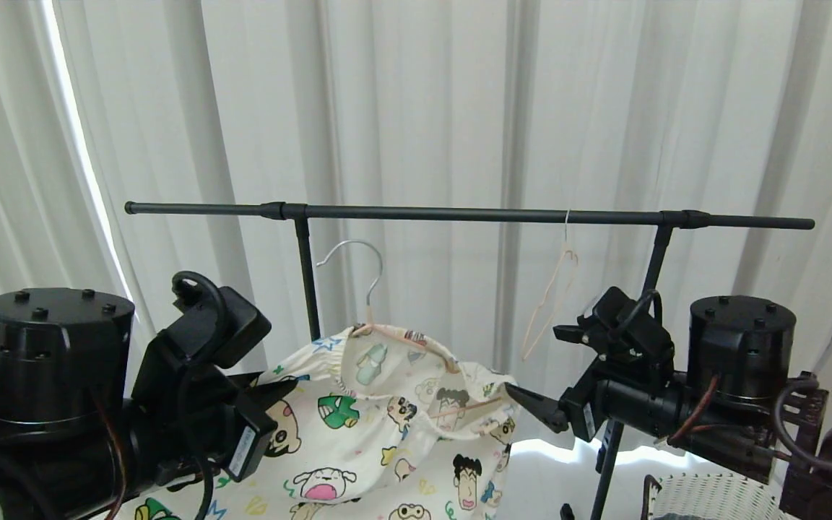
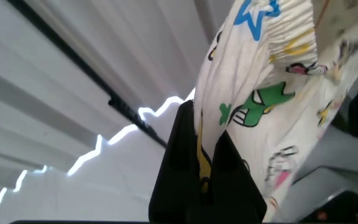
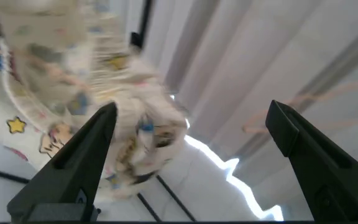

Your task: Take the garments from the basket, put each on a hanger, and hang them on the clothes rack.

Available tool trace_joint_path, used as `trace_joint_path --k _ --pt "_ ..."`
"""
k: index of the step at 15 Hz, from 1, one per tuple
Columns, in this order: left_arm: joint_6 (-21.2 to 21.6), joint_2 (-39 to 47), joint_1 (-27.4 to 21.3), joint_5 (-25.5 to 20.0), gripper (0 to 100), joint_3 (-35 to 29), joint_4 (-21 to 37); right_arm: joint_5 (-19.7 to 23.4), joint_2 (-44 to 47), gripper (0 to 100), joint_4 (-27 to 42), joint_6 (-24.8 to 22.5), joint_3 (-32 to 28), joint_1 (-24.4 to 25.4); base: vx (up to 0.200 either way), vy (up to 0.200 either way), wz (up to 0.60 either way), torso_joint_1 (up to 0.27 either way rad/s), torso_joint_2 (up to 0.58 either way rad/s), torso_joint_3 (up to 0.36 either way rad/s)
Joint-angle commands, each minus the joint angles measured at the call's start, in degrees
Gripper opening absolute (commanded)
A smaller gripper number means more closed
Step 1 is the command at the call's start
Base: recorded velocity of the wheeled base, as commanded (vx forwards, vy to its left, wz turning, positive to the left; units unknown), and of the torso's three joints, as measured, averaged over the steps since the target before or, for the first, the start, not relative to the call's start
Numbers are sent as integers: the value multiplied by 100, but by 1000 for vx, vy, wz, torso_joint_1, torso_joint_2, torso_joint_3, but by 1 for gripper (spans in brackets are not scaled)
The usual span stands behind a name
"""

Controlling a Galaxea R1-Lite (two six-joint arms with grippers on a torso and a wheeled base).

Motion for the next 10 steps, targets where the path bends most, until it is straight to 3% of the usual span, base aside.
trace_joint_path --k 1,4,6,8,10 --pt "-30 194 -105 15 0 -47 -327 259 -282 100 134 -366 2 259 0 0 0 0 0 0" --pt "-30 299 -114 23 0 32 -573 646 -449 100 503 -849 -51 259 0 0 0 0 0 0" --pt "-30 317 -184 23 0 58 -599 716 -642 100 933 -858 -209 285 0 0 0 0 0 0" --pt "-38 273 -439 -64 0 252 -977 830 -730 100 1443 -858 -552 285 0 0 0 0 0 0" --pt "-3 273 -703 -495 0 577 -1557 980 -730 100 2006 -972 -877 364 0 0 0 0 0 0"
